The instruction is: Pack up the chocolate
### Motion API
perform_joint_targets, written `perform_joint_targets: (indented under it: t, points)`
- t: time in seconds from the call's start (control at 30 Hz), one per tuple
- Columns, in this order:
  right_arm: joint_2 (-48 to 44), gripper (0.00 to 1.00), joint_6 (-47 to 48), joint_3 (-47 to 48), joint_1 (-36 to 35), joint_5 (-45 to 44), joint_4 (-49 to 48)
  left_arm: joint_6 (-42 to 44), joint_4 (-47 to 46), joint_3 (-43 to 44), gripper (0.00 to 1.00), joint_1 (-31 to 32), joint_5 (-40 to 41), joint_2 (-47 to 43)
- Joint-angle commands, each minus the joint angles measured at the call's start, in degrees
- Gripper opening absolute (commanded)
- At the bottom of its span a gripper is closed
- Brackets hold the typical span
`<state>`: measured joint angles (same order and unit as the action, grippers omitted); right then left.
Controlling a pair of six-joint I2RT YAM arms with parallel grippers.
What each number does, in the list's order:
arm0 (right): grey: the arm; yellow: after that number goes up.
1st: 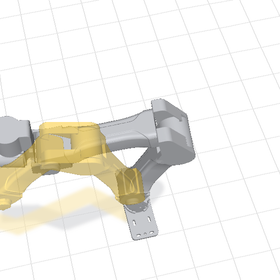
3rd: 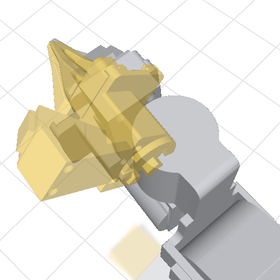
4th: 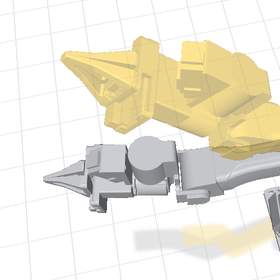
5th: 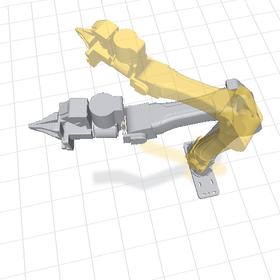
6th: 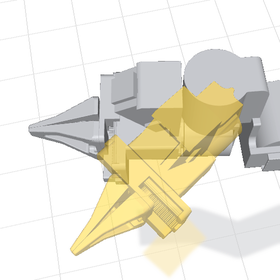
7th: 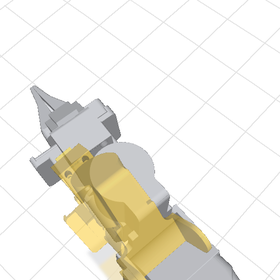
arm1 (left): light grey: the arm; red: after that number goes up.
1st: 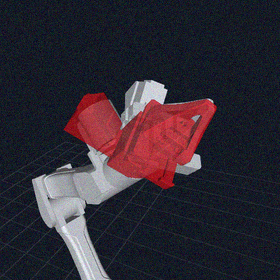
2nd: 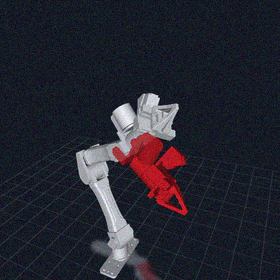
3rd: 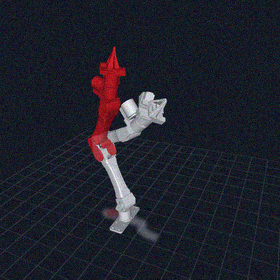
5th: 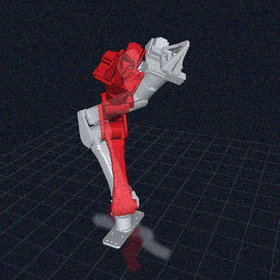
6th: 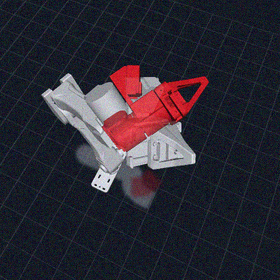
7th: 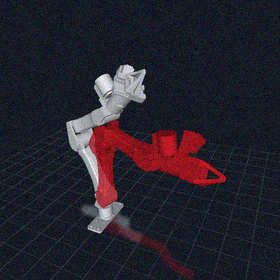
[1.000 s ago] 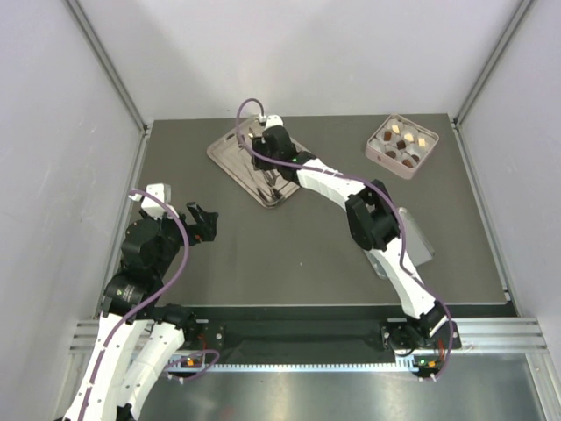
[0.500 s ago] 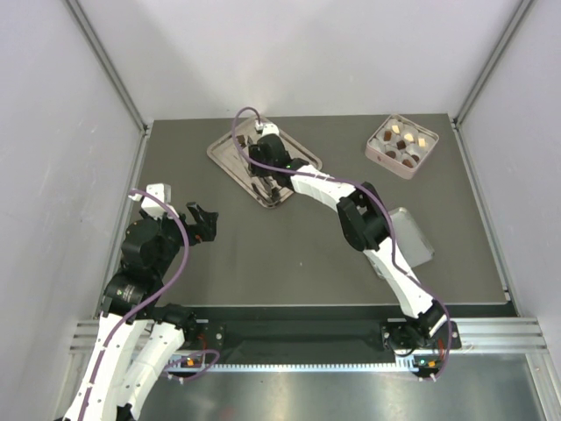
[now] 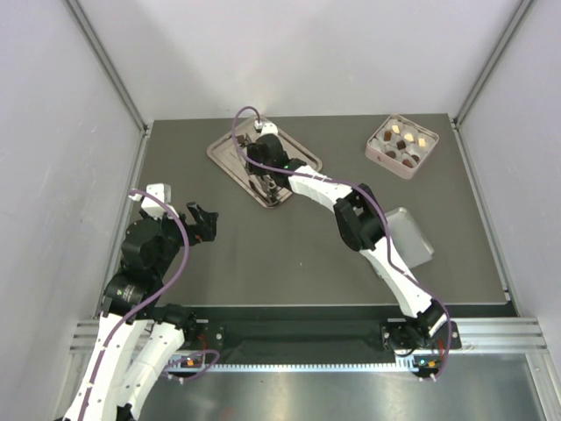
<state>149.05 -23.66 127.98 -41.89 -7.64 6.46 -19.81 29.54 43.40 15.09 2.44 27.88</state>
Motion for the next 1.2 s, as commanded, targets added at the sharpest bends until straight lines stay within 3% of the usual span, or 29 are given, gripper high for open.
perform_joint_targets:
  t: [0.0, 0.7, 1.17]
  points:
    - [1.5, 0.47, -1.21, 4.2, -0.56, -0.53, -2.86, -0.23, -3.7, -0.33, 0.99, -0.24, 0.02, -0.02]
    - [1.15, 0.35, -1.65, 4.38, -0.21, -0.45, -1.98, -0.31, -3.7, -0.33, 0.99, -0.24, 0.37, -0.19]
    - [-16.94, 0.31, 2.39, -14.42, -0.21, -0.19, -7.51, -0.31, -3.52, -0.24, 0.99, -0.24, 0.81, 0.07]
